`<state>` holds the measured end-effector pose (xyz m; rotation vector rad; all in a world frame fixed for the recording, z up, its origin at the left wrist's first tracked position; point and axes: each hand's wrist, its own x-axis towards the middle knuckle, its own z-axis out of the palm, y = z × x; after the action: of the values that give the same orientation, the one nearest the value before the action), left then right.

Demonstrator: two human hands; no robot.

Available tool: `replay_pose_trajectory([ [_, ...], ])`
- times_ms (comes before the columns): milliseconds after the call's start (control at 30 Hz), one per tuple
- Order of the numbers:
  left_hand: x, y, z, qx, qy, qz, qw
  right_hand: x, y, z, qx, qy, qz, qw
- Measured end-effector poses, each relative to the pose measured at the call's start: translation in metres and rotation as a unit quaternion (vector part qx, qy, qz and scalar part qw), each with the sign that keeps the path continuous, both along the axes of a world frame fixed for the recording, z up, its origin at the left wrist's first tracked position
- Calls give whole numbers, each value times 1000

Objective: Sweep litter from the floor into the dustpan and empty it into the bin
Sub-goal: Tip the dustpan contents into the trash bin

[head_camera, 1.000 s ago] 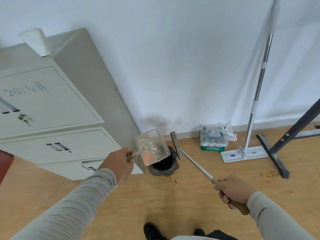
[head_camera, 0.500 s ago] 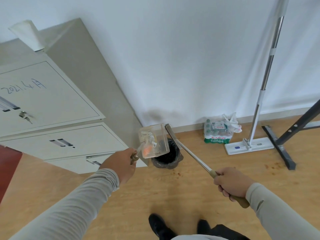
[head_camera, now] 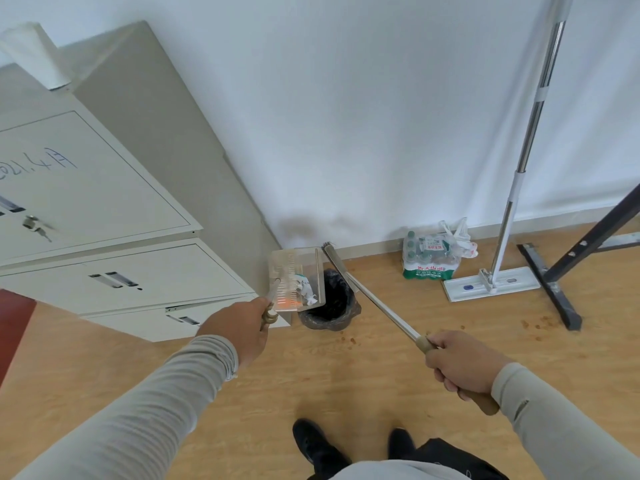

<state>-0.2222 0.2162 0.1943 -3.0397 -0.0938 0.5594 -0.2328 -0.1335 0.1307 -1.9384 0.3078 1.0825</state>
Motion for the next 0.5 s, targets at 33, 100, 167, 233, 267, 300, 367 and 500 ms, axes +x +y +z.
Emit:
replay_pose_trajectory([
  [33,0,0,-1,4,0,-5,1000,0,1,1,1,1,4,1000],
  [100,0,-1,-2,14,0,-17,1000,-1,0,2,1,1,10,1000],
  [167,0,-2,-2,28,4,-30,999,-1,0,2,-1,0,10,1000],
  [233,0,-4,-4,43,13,-47,998,-2,0,1,-2,2,6,1000],
  [267,-1,-5,-5,51,18,-55,997,-1,0,1,-3,3,2,1000],
  [300,-1,-6,-6,56,21,-62,996,-1,0,0,-3,4,-1,1000],
  [367,0,-8,-9,57,23,-65,996,-1,1,0,-1,6,-5,1000],
  [500,2,-14,-10,63,13,-70,995,-1,1,1,6,9,-12,1000],
])
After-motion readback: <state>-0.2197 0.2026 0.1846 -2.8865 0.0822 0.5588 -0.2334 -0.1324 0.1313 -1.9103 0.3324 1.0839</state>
